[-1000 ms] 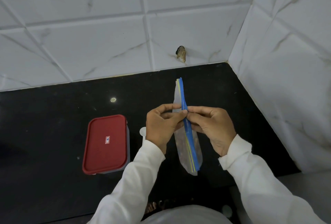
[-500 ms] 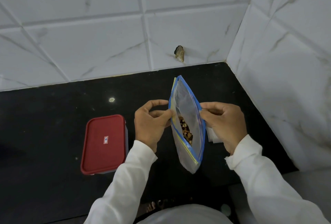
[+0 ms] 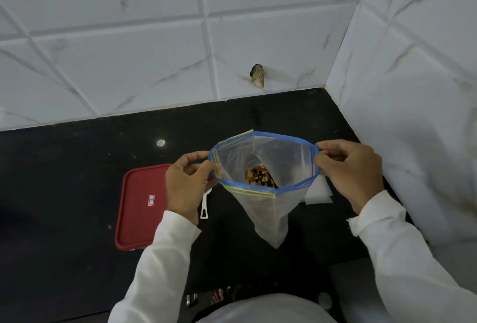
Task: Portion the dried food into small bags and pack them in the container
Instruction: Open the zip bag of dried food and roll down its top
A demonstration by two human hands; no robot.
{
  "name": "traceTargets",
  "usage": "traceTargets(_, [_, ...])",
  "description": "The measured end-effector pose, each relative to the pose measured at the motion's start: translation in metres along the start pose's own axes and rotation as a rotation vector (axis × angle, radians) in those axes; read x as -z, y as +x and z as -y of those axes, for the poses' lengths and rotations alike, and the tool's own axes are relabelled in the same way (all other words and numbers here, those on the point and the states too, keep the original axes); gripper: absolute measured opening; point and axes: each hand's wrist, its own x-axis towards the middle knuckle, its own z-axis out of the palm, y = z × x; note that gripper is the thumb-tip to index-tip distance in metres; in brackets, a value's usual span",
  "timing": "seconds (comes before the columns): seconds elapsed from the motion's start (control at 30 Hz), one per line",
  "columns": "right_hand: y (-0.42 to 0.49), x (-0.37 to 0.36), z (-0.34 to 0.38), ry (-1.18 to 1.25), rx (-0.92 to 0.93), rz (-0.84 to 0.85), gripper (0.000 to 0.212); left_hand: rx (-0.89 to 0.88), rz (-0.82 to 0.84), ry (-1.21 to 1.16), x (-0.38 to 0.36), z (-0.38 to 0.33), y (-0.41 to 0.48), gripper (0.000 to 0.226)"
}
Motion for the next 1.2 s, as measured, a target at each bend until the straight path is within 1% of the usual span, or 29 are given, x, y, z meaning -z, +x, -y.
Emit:
traceTargets(0.07, [-0.002, -0.006, -0.002, 0.049, -0.063, 0.059, 0.033, 0.053, 0.074, 0.064, -0.004, 0.002, -0.001, 0.021])
traceTargets(0.13, [-0.004, -0.012, 0.000, 0.048, -0.077, 0.137, 0.043, 0.067, 0.136, 0.148, -0.011, 0.002, -0.002, 0.026])
traceTargets(0.23, [-0.003, -0.019, 0.006, -0.097, -0.003, 0.269, 0.058, 0.037, 0.196, 0.270, -0.021, 0.001, -0.004, 0.023])
traceTargets(0.27, [-0.002, -0.022, 0.008, -0.125, 0.023, 0.283, 0.059, 0.033, 0.215, 0.313, -0.022, 0.002, -0.004, 0.019])
traceTargets(0.33, [-0.001, -0.025, 0.011, -0.138, 0.078, 0.269, 0.051, 0.007, 0.238, 0.448, -0.024, 0.000, -0.005, 0.012])
traceTargets(0.37, [0.000, -0.026, 0.012, -0.146, 0.111, 0.262, 0.046, -0.060, 0.225, 0.589, -0.025, 0.000, -0.003, 0.015])
traceTargets(0.43, [0.000, -0.028, 0.012, -0.148, 0.161, 0.270, 0.038, -0.270, 0.159, 0.901, -0.027, -0.002, 0.003, 0.031])
traceTargets(0.47, [0.000, -0.028, 0.012, -0.141, 0.175, 0.278, 0.035, -0.360, 0.123, 0.994, -0.028, -0.004, 0.009, 0.039])
traceTargets(0.53, [0.000, -0.029, 0.011, -0.141, 0.194, 0.286, 0.030, -0.459, 0.110, 1.043, -0.033, -0.011, 0.021, 0.046])
traceTargets(0.63, [0.000, -0.031, 0.009, -0.134, 0.206, 0.278, 0.019, -0.512, 0.194, 1.036, -0.044, -0.019, 0.040, 0.050])
traceTargets(0.7, [-0.001, -0.033, 0.008, -0.117, 0.202, 0.268, 0.018, -0.523, 0.248, 1.025, -0.051, -0.023, 0.050, 0.051])
traceTargets(0.73, [-0.001, -0.034, 0.007, -0.111, 0.203, 0.259, 0.018, -0.519, 0.265, 1.007, -0.053, -0.024, 0.054, 0.047])
traceTargets(0.87, [-0.001, -0.038, 0.003, -0.078, 0.188, 0.250, 0.020, -0.492, 0.270, 0.946, -0.058, -0.021, 0.065, 0.019])
traceTargets(0.93, [-0.001, -0.038, 0.004, 0.018, 0.103, 0.264, 0.021, -0.448, 0.277, 0.892, -0.056, -0.017, 0.069, 0.015])
traceTargets(1.0, [0.000, -0.040, 0.007, 0.219, -0.102, 0.282, 0.022, -0.337, 0.320, 0.744, -0.055, -0.015, 0.073, 0.018])
traceTargets(1.07, [0.000, -0.046, 0.007, 0.400, -0.321, 0.319, 0.023, -0.165, 0.398, 0.552, -0.056, -0.015, 0.071, 0.025])
traceTargets(1.13, [0.002, -0.051, 0.005, 0.510, -0.443, 0.326, 0.023, 0.019, 0.439, 0.408, -0.059, -0.014, 0.071, 0.029])
traceTargets(1.2, [0.006, -0.060, -0.003, 0.660, -0.557, 0.307, 0.024, 0.256, 0.435, 0.217, -0.059, -0.010, 0.074, 0.029])
